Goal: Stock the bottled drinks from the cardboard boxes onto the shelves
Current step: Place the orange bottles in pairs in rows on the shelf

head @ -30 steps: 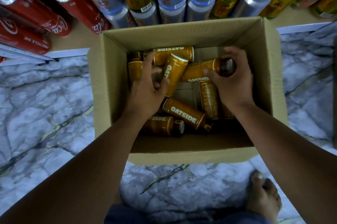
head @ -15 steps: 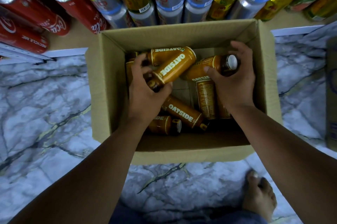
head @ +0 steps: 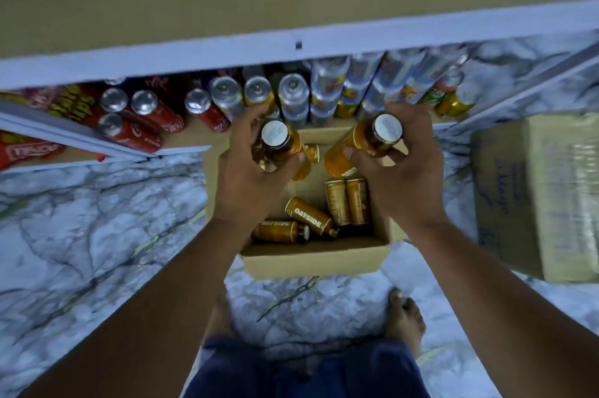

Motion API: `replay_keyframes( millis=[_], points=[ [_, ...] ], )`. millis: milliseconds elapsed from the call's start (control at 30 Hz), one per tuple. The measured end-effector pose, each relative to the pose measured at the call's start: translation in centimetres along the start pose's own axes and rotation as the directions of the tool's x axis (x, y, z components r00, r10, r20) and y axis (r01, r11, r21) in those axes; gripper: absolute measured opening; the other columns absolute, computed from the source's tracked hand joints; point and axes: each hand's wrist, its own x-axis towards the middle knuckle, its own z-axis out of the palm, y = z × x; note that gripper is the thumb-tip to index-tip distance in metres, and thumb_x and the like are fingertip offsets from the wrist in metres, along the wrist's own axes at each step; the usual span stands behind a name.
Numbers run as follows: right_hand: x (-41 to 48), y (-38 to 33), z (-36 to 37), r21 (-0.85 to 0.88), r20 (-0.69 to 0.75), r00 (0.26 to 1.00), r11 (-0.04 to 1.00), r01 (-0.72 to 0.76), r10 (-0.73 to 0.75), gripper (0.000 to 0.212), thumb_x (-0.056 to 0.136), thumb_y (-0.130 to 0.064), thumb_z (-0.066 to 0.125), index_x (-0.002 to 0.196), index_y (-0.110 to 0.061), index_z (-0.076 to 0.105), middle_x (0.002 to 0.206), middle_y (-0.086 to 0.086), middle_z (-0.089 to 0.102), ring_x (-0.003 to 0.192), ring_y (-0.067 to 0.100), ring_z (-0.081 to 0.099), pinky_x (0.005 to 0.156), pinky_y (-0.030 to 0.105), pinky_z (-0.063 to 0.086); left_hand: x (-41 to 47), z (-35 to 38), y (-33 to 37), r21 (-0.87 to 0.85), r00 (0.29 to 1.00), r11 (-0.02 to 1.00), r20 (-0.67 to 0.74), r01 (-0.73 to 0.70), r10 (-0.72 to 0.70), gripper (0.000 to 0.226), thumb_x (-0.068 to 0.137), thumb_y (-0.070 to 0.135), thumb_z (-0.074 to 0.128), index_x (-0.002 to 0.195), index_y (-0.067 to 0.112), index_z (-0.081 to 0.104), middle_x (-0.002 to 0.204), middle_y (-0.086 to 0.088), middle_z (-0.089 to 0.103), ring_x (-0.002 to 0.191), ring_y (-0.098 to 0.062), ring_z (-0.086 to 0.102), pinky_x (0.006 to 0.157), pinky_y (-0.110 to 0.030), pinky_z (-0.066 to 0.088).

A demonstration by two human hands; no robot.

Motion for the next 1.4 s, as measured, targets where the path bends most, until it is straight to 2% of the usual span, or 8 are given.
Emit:
replay_keyframes(
  millis=[133, 300, 433, 667, 900, 1067, 1300, 1400],
  points=[
    [-0.8, -9.7, -4.3, 0.015, 0.007, 0.998, 0.998, 0.059, -0.059, 0.058, 0.077, -0.013, 0.089, 0.12, -0.031, 0.054, 0.109, -0.041, 0.056, 0.106, -0.009, 0.059, 0.089, 0.017, 0.053, -1.8, -3.0, 10.1, 0.018, 0.997, 0.997, -0.023, -0.073, 0.073, 0.062, 0.078, 0.023, 0.087, 0.124, 0.044, 0.051, 0.12, 0.027, 0.062, 0.117, -0.008, 0.063, 0.097, -0.045, 0.056],
    [-2.5, -23.1, -9.2, 0.03, -0.035, 0.992, 0.992, 0.126, -0.125, 0.057, 0.077, -0.016, 0.089, 0.125, -0.02, 0.059, 0.112, -0.037, 0.057, 0.106, 0.0, 0.063, 0.092, 0.024, 0.053, -5.0, -7.5, 23.8, 0.01, 0.984, 0.986, -0.053, -0.168, 0.168, 0.055, 0.079, 0.013, 0.086, 0.123, 0.029, 0.057, 0.114, 0.025, 0.062, 0.106, 0.0, 0.062, 0.091, -0.029, 0.056],
    [-4.4, -33.8, -13.4, 0.037, -0.093, 0.985, 0.988, 0.149, -0.145, 0.057, 0.078, -0.017, 0.088, 0.126, -0.024, 0.058, 0.107, -0.039, 0.059, 0.101, -0.004, 0.062, 0.09, 0.025, 0.054, -8.1, -12.1, 34.7, -0.038, 0.973, 0.974, -0.072, -0.224, 0.221, 0.056, 0.079, 0.013, 0.086, 0.127, 0.023, 0.06, 0.115, 0.03, 0.062, 0.11, -0.001, 0.06, 0.095, -0.043, 0.057],
    [-7.7, -48.3, -19.5, 0.035, -0.158, 0.951, 0.962, 0.272, -0.264, 0.066, 0.075, -0.022, 0.09, 0.129, -0.036, 0.053, 0.111, -0.042, 0.057, 0.107, -0.005, 0.06, 0.096, 0.029, 0.054, -12.6, -19.0, 48.6, -0.092, 0.949, 0.946, -0.087, -0.312, 0.304, 0.06, 0.081, 0.013, 0.086, 0.129, 0.036, 0.058, 0.121, 0.021, 0.063, 0.115, 0.001, 0.06, 0.102, -0.038, 0.055],
    [-5.6, -57.4, -22.9, -0.014, -0.193, 0.89, 0.908, 0.42, -0.414, 0.067, 0.074, -0.03, 0.09, 0.132, -0.032, 0.056, 0.108, -0.023, 0.065, 0.104, 0.003, 0.064, 0.096, 0.03, 0.054, -11.8, -22.1, 57.2, -0.021, 0.877, 0.886, -0.155, -0.464, 0.455, 0.058, 0.082, 0.02, 0.085, 0.133, 0.028, 0.058, 0.117, 0.028, 0.06, 0.113, 0.004, 0.058, 0.099, -0.028, 0.054],
    [-2.1, -62.1, -24.2, -0.016, -0.171, 0.874, 0.888, 0.46, -0.456, 0.065, 0.077, -0.031, 0.088, 0.134, -0.03, 0.056, 0.117, -0.017, 0.064, 0.107, 0.001, 0.06, 0.095, 0.026, 0.053, -9.0, -24.2, 62.1, 0.02, 0.836, 0.855, -0.202, -0.518, 0.511, 0.06, 0.082, 0.021, 0.085, 0.134, 0.03, 0.058, 0.117, 0.021, 0.061, 0.104, 0.006, 0.057, 0.089, -0.001, 0.043],
    [3.3, -66.7, -23.3, 0.004, -0.163, 0.851, 0.863, 0.506, -0.499, 0.067, 0.076, -0.027, 0.089, 0.134, -0.029, 0.057, 0.111, -0.015, 0.068, 0.099, -0.007, 0.063, 0.084, 0.008, 0.048, -4.8, -27.2, 65.6, 0.061, 0.813, 0.843, -0.236, -0.534, 0.532, 0.062, 0.083, 0.022, 0.085, 0.138, 0.028, 0.056, 0.122, 0.014, 0.063, 0.1, 0.02, 0.055, 0.082, 0.0, 0.044],
    [5.4, -67.6, -22.5, -0.022, -0.131, 0.851, 0.859, 0.511, -0.509, 0.067, 0.077, -0.029, 0.089, 0.135, -0.03, 0.056, 0.114, -0.013, 0.068, 0.103, 0.002, 0.066, 0.088, 0.019, 0.053, -2.7, -28.0, 66.0, 0.119, 0.815, 0.846, -0.229, -0.52, 0.533, 0.063, 0.082, 0.027, 0.086, 0.138, 0.03, 0.056, 0.126, 0.013, 0.065, 0.11, 0.002, 0.059, 0.095, -0.021, 0.053]
  ],
)
